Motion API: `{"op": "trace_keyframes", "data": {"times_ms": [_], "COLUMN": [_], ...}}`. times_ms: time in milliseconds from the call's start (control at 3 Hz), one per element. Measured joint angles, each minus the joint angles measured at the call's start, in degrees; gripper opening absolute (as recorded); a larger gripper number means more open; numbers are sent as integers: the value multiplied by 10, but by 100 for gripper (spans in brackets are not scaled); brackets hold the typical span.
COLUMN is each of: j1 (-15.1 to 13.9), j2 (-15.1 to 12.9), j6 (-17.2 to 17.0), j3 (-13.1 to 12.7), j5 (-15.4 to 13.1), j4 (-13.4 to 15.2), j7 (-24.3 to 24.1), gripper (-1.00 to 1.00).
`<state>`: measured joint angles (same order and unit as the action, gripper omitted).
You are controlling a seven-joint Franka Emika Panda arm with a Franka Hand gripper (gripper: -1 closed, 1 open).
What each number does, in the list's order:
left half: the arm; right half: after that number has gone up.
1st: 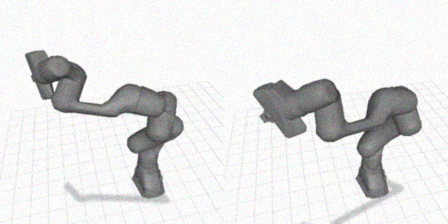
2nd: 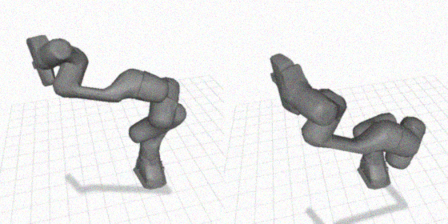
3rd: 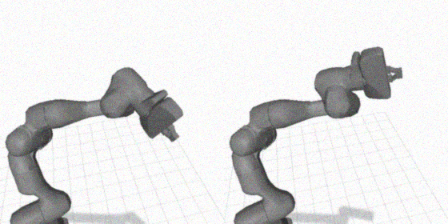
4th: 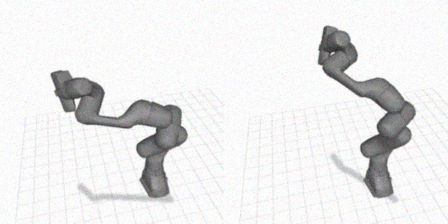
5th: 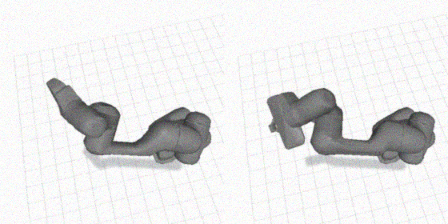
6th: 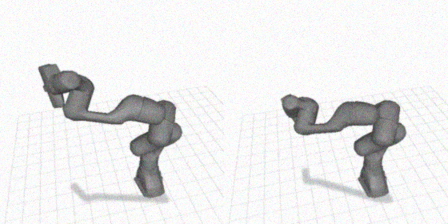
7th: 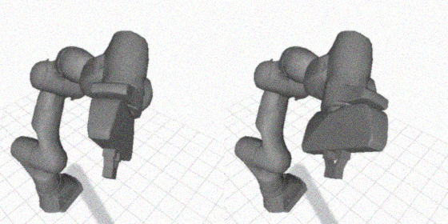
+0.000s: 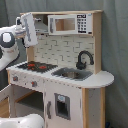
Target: Play with the kitchen
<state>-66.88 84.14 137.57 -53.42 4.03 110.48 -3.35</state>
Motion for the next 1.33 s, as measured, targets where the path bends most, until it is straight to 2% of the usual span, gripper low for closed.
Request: {"op": "trace_keyframes", "data": {"times_ms": [333,667,1000,1333], "j1": [-29,-76,-87,-109], "j2": [-7,-18,-23,-54], "j6": [0,0,0,1], "j3": [-7,-15,-23,-54], "j5": [3,4,6,8], "j4": [-21,-53,-111,-143], "j7": [0,1,1,7], "gripper": [-100,-100,-100,-100]}}
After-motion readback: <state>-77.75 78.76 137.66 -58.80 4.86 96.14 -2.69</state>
